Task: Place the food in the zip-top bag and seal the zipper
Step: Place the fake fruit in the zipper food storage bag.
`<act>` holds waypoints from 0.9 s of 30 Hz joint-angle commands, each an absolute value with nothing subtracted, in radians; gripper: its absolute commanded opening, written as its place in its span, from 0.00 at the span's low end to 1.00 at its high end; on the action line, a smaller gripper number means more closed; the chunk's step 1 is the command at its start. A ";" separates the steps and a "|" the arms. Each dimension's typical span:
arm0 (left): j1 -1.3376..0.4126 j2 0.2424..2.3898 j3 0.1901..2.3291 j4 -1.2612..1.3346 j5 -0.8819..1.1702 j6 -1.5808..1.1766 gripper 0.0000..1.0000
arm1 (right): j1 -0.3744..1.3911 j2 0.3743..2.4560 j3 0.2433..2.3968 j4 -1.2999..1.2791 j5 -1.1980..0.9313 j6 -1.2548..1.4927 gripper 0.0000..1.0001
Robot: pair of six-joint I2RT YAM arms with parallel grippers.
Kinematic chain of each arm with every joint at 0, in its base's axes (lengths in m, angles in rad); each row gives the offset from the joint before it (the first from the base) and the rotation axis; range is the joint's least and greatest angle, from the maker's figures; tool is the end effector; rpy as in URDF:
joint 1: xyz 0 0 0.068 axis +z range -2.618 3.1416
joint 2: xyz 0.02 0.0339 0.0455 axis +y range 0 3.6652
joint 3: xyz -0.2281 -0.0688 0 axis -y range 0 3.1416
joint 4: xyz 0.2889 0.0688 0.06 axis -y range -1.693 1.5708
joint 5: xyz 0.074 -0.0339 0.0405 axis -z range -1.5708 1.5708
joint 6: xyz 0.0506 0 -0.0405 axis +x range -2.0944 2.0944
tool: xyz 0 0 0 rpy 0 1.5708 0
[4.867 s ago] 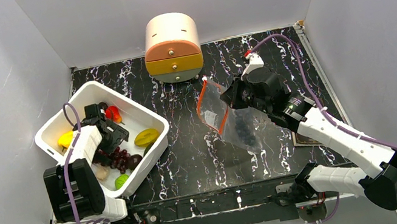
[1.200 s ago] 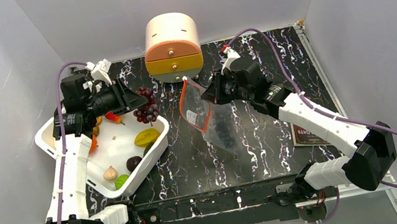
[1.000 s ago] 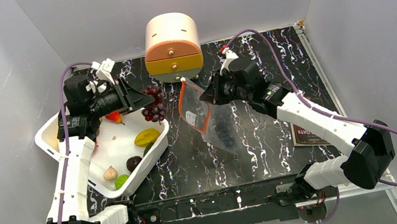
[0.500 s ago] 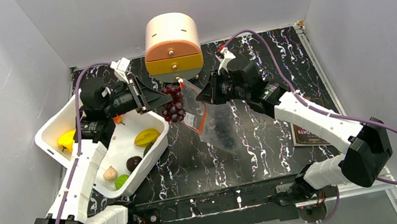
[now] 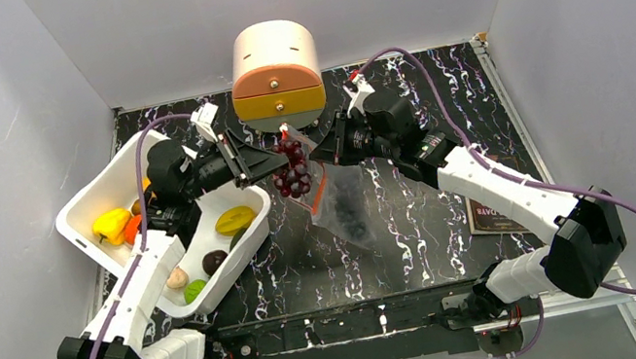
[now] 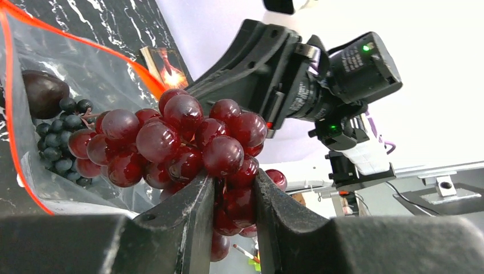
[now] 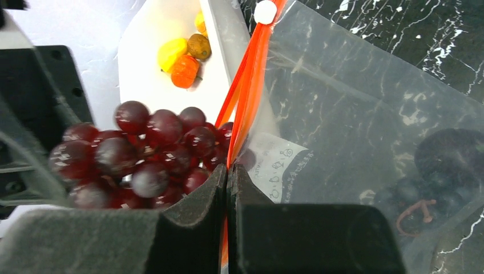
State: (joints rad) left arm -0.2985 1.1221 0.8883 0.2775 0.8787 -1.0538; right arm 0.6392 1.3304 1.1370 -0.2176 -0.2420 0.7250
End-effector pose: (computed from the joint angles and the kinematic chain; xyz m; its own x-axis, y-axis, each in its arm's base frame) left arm 0.2965 -0.1320 0.3151 -0.7816 -0.3399 -0.5230 0.4924 0.1785 -0.8519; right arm 0.2926 0.2326 0.2892 -0.7410 0.2514 -0.6227 -0.3528 0.6432 0.6796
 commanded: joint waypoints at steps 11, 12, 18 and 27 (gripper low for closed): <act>-0.307 1.137 0.890 0.097 0.719 -0.892 0.11 | 0.638 1.287 1.168 -0.060 -0.355 0.793 0.00; -0.310 1.145 0.896 0.080 0.712 -0.881 0.11 | 0.638 1.282 1.164 -0.058 -0.360 0.798 0.00; -0.338 1.190 0.933 -0.007 0.663 -0.826 0.11 | 0.637 1.248 1.127 -0.031 -0.375 0.811 0.00; -0.394 1.213 0.979 -0.125 0.574 -0.779 0.10 | 0.638 1.232 1.109 -0.024 -0.374 0.815 0.00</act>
State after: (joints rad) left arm -0.3794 1.2217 0.9199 -0.0631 0.6060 -0.8097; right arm 0.6392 1.2812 1.1141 -0.1226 -0.3656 0.8066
